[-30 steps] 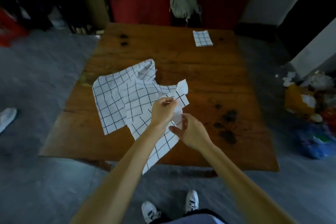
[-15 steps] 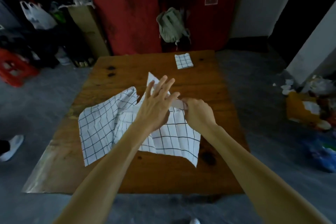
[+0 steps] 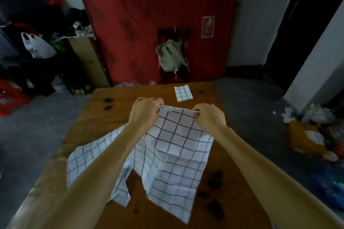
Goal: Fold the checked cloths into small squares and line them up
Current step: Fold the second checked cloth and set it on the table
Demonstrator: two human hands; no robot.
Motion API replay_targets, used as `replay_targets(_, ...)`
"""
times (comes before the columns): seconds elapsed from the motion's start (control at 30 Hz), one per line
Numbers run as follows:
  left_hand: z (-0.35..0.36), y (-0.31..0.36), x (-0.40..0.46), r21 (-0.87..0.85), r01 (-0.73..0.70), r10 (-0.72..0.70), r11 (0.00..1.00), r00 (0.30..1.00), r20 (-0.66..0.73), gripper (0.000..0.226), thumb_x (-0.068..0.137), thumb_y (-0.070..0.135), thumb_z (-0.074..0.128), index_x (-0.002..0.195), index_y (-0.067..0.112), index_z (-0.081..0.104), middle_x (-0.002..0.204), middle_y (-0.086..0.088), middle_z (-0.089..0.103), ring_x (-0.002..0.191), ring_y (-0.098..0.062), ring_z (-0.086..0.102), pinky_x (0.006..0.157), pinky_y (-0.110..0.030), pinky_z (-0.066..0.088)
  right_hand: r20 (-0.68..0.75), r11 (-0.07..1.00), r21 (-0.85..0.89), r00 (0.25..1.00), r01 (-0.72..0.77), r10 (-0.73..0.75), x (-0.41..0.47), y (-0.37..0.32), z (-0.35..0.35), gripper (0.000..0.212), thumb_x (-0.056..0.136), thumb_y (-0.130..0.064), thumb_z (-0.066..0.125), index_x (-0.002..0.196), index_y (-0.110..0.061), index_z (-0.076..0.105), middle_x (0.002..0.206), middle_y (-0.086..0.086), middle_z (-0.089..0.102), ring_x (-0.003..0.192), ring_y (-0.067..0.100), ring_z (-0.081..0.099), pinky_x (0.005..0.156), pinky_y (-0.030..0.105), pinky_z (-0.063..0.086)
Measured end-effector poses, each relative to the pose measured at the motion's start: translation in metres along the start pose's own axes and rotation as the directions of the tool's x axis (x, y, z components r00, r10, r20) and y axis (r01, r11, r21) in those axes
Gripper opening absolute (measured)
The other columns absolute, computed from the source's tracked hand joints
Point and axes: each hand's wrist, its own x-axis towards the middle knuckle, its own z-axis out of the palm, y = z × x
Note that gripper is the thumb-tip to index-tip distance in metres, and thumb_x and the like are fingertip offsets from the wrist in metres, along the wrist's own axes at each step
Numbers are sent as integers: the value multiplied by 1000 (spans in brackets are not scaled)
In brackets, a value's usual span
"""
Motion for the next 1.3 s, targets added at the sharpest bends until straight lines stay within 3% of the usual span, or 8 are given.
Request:
replay_targets(0.1,-10,-17,27,-37,16,-19,999,998,-61,25,70,-5,59,85,15,65,72,-3,64,63,-25,56,61,-27,31,-48,997,-68,999,22,-25,34,-10,-23,17,92,-14,57,104,-22,67,92,-1,68,79,16,62,69,31,52)
replay_targets(0.3,-33,-40,71,-76,-6,-11,997,974,-225,19,75,-2,56,85,13,62,76,-5,63,64,-28,56,56,-30,34,-215,993,-95,973,71,-90,73,-29,-60,21,91,-14,51,100,-21,69,95,4,67,85,27,62,67,31,41)
replay_targets(0.43,-46,-39,77,-60,-78,50,995,924,-378,18,72,-5,60,82,10,62,73,-4,63,61,-25,54,56,-31,36,-416,986,-86,894,141,-165,71,-32,-68,20,90,-13,57,104,-20,69,96,-2,66,84,20,61,70,33,46)
replay_targets(0.57,-40,-30,61,-68,-97,64,993,921,-385,17,74,-2,66,84,10,60,75,-3,64,64,-23,55,62,-28,35,-464,980,-50,865,192,-193,50,-24,-59,21,88,-10,62,107,-16,68,98,-1,65,87,17,59,78,32,46)
replay_targets(0.8,-16,-17,0,-120,-92,71,988,982,-174,15,75,5,62,88,12,59,79,-3,63,70,-25,56,63,-33,39,-367,975,-17,906,221,-211,3,2,-28,27,86,-12,64,113,-15,65,107,1,65,98,16,57,83,24,37)
replay_targets(0.93,2,-5,-45,-90,-30,30,996,1000,-3,26,75,-5,56,94,13,62,87,-5,65,77,-30,58,62,-30,29,-244,975,19,947,219,-208,-31,24,0,27,88,-12,63,114,-18,64,110,0,65,102,15,57,92,28,41)
replay_targets(1.1,23,14,-93,-88,64,-43,994,974,223,26,78,-4,54,96,13,60,93,-4,64,85,-28,58,65,-30,30,-87,987,34,984,158,-154,-74,46,38,21,91,-17,61,110,-24,66,105,-5,66,94,13,59,92,31,49)
replay_targets(1.3,45,22,-147,-98,130,-87,987,928,361,24,84,-1,55,100,16,61,100,-1,63,84,-19,55,68,-26,35,80,996,20,993,83,-84,-122,53,63,24,91,-16,57,112,-23,67,106,-6,67,91,11,61,84,28,52)
